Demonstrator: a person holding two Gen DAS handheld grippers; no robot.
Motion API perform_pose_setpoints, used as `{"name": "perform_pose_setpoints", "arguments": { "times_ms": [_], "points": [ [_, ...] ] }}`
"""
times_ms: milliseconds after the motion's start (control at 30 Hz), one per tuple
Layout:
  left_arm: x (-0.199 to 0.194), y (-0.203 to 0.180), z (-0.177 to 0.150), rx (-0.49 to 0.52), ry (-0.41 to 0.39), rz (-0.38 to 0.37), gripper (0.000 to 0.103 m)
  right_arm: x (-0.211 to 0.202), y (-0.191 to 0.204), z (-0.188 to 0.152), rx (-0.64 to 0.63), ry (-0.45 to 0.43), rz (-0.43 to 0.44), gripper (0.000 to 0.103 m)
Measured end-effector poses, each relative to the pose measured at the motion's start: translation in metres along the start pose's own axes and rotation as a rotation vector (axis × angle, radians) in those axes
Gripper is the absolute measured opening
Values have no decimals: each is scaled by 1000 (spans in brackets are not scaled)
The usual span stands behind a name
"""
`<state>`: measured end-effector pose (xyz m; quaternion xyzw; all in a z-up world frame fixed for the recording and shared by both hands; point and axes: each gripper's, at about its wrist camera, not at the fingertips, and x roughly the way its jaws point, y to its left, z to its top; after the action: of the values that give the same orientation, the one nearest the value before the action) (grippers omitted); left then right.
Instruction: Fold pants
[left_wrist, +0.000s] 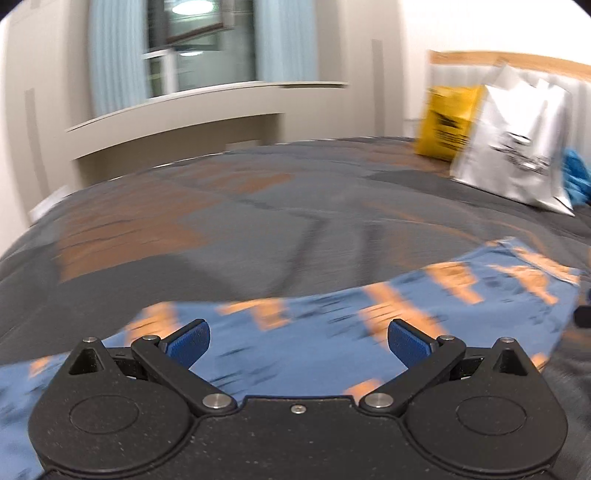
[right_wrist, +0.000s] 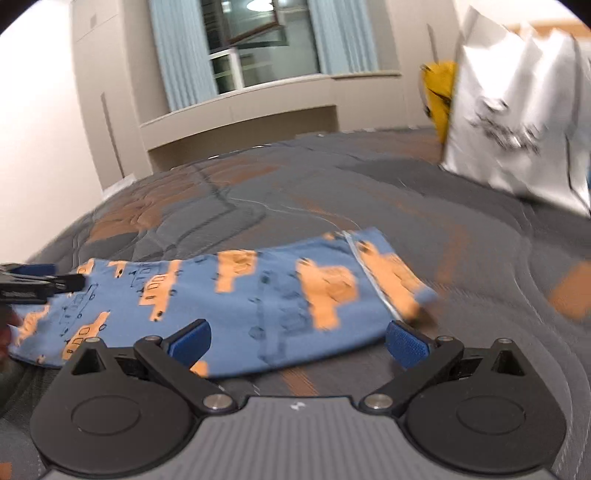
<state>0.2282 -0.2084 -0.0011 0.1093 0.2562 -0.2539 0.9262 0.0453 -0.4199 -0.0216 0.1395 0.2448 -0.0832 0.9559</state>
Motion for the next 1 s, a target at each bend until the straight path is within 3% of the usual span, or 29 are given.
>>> {"name": "perform_pose_setpoints", "arguments": {
  "times_ms": [100, 267, 433, 567, 733, 800, 867, 1000],
  "points": [
    [30, -33, 15, 65, 20, -52, 102, -3, -24, -3, 73, 16, 27, 103],
    [81, -61, 22, 126, 102, -44, 102, 5, -52, 1, 150, 11, 86, 98],
    [98, -53, 23, 39, 124, -48, 103, 20, -68, 10, 242, 15, 141, 90],
    [102, -46, 22, -1, 135, -67, 103, 28, -77, 9, 326, -4, 185, 90],
    [98, -43, 32, -34, 123, -80, 102, 35, -82, 10, 438, -60, 152, 87],
    [92, -40, 43, -83, 91, -131, 102, 38, -78, 11, 428, -73, 115, 75],
    [89, -39, 56, -143, 72, -212, 102, 40, -72, 11, 396, -69, 71, 52],
    [93, -46, 84, -248, 88, -461, 102, 40, -55, 15, 291, -77, 1, 31]
  ]
}}
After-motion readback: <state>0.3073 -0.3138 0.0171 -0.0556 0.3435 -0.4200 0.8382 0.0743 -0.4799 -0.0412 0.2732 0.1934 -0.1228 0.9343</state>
